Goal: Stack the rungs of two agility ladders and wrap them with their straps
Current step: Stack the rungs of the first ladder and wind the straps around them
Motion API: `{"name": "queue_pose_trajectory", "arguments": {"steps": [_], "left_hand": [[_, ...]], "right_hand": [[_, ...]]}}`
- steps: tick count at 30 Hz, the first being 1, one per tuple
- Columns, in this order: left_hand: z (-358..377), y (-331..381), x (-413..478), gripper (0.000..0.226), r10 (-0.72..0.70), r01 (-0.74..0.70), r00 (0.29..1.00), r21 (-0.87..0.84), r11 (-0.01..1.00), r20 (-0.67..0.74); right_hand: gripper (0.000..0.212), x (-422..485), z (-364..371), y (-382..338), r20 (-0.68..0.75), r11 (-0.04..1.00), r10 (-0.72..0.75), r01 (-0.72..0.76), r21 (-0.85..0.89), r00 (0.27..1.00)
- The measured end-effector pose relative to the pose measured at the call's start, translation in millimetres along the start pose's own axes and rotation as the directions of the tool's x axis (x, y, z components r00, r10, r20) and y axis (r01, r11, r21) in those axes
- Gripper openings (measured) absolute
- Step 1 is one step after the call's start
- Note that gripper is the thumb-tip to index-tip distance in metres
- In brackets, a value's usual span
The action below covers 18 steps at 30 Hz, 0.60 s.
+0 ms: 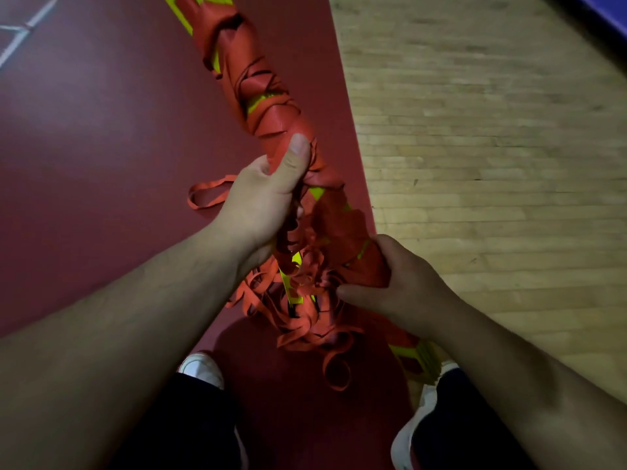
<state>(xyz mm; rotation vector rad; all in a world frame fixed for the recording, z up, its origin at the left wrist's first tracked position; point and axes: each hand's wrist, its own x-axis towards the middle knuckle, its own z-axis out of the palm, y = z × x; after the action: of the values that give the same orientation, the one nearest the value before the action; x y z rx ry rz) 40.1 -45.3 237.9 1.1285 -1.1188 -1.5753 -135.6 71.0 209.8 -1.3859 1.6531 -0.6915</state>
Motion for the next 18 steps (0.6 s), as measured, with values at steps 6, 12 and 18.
{"name": "queue_pose_trajectory", "arguments": {"steps": [6, 12, 18], "left_hand": [[-5.4, 4.3, 2.8, 0.062, 0.113, -0.115, 0.993, 0.114, 0.987, 0.022], [-15.3, 10.3, 1.9, 0.025, 0.101, -0.133, 0.964, 0.120, 0.984, 0.246], [-14.0, 8.3, 1.2, 0.030, 0.108, -0.132, 0.939, 0.053, 0.990, 0.327]], "right_hand": [[0.040, 0.9, 10.6, 3.5, -0.245, 0.974, 0.009, -0.064, -0.215, 0.969], [0.040, -1.6, -3.1, -4.7, -0.278, 1.000, 0.008, -0.002, 0.021, 0.961], [0.033, -4.9, -2.5, -13.1, -0.010, 0.920, 0.076, -0.066, 0.385, 0.997]]}}
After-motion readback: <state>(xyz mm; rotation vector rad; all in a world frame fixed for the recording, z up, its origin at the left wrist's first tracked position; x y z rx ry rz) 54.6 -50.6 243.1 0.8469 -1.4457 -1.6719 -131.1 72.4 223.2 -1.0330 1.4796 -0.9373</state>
